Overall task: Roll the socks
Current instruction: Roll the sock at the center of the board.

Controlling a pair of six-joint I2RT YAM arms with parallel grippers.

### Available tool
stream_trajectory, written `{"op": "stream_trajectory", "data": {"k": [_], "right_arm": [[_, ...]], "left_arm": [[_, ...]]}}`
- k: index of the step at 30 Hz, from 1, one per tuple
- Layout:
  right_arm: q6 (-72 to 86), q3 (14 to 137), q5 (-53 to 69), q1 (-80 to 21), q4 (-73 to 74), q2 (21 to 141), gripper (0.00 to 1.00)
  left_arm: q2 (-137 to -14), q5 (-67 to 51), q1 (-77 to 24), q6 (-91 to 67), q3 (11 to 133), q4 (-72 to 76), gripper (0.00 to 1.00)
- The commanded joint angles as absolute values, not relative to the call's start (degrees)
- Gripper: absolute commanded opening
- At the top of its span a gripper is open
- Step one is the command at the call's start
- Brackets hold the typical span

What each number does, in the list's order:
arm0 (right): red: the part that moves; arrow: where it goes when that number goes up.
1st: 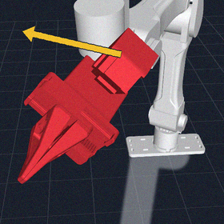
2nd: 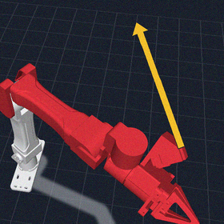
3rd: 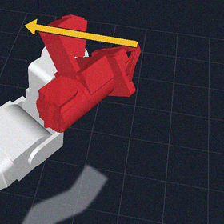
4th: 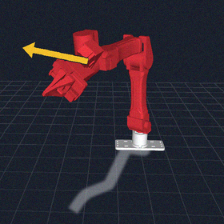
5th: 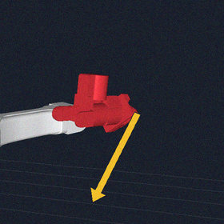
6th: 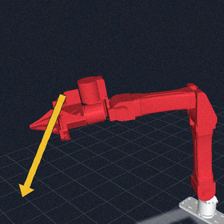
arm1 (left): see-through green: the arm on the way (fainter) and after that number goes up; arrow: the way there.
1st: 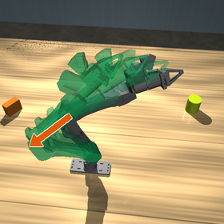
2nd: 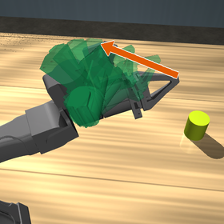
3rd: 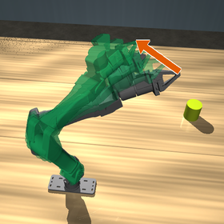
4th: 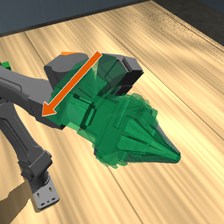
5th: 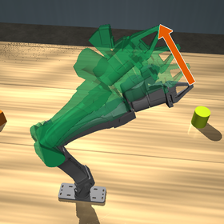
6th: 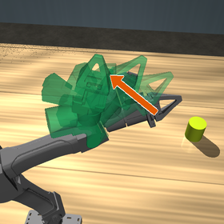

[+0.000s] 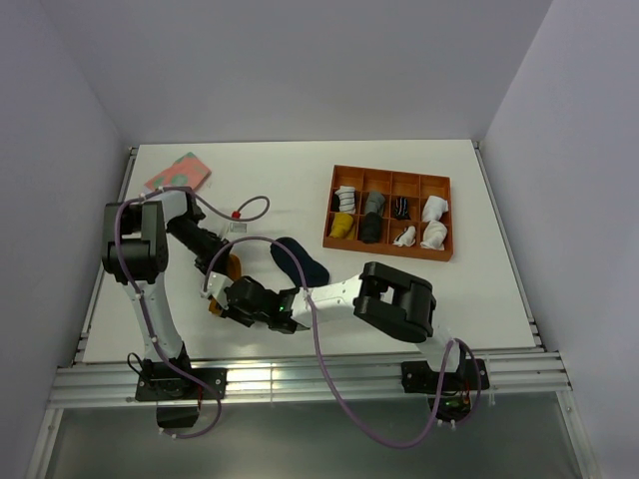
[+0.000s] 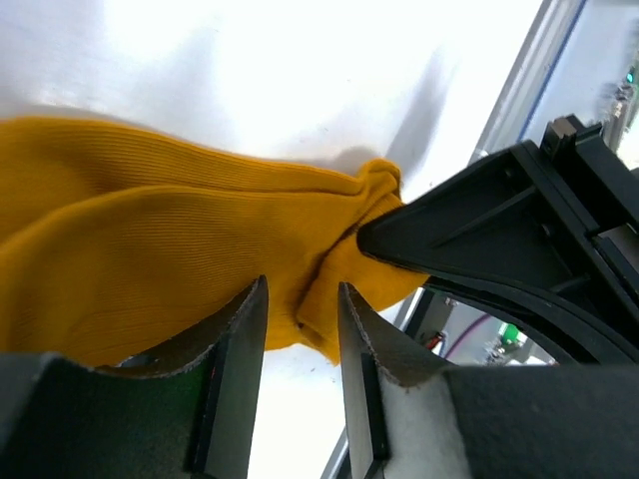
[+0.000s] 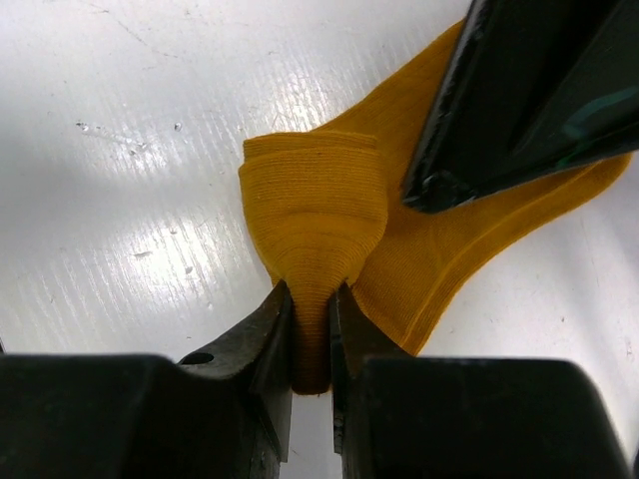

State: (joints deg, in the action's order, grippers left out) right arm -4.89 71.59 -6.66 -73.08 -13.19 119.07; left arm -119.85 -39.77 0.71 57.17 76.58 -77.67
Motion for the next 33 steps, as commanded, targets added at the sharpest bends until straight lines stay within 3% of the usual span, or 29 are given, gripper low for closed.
{"op": "stream_trajectory", "data": {"k": [1,18,33], "right_arm": [[-3.34,69.09,-8.7,-72.69,-9.49,118.39,0.01],[-2.99,68.38,-8.44,-72.16,-8.7,116.63,0.0],[-4.92,71.8,-2.82,-71.81,-3.35,115.85,0.0]], "left_arm": [[-117.42,-40.34,2.19,56.08,79.98,-78.66,0.39],[-122.78,-38.32,4.92,48.08,87.36,-77.25,0.3],[-124.36,-36.56,1.06,44.04,84.72,-72.42,0.21]]}}
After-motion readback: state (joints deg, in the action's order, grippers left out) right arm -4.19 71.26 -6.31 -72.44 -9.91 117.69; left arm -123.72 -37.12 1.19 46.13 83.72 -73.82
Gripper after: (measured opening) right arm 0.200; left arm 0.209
